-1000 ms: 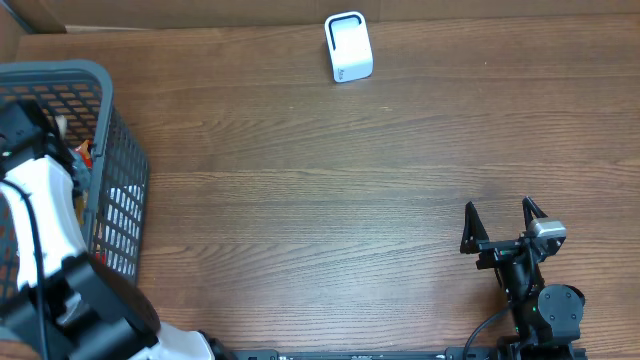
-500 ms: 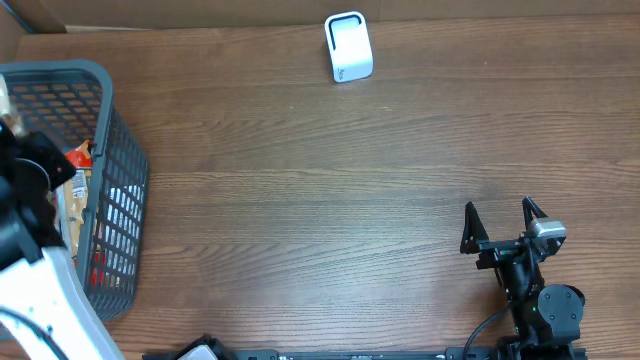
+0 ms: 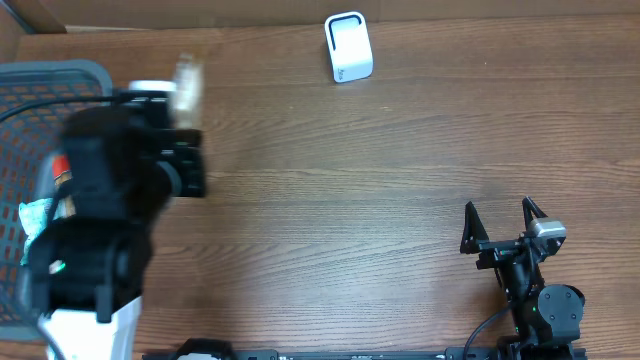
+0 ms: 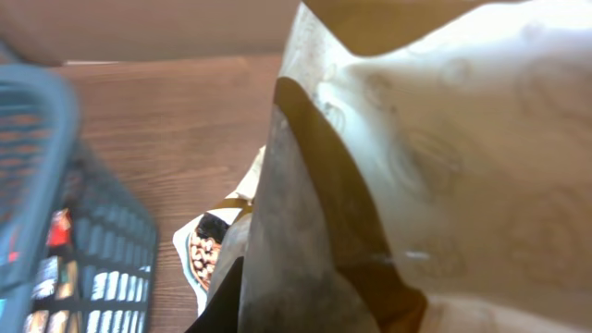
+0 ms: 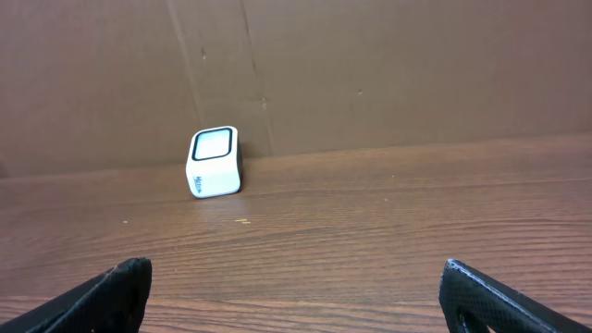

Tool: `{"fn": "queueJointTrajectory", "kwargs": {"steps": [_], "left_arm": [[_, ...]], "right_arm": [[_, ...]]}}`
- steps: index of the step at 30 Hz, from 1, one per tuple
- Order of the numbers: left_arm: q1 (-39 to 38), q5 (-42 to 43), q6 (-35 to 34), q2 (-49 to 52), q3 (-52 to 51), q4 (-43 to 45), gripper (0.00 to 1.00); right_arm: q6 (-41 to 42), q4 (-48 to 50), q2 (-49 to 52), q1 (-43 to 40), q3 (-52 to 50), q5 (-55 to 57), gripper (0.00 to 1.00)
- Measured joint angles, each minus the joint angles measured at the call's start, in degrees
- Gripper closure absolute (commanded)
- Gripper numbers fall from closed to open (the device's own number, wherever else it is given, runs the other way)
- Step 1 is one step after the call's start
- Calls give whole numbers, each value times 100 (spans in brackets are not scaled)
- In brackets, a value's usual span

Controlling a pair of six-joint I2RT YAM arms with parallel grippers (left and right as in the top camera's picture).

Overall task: Scan the item barcode
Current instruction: 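Lift the snack bag out and place it on the table center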

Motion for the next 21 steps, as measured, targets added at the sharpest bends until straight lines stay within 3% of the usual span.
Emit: {"fn": "queueJointTrajectory", "kwargs": {"steps": [4,9,14,21], "left_arm": [[-1394,-1045,-57,476,-4,-201,96],[-2356,-1923,-426,1303,-107,-229,96],[-2623,-2223,-1283,2371,-153,-238,96],[-2887,-2020,-2577,3838,-192,-234,96]], "right_arm": [[0,2,0,0,0,2,0],[-2,0,0,2,0,2,0],[0,0,0,0,0,4,0],[0,-2,0,2,0,0,0]]}}
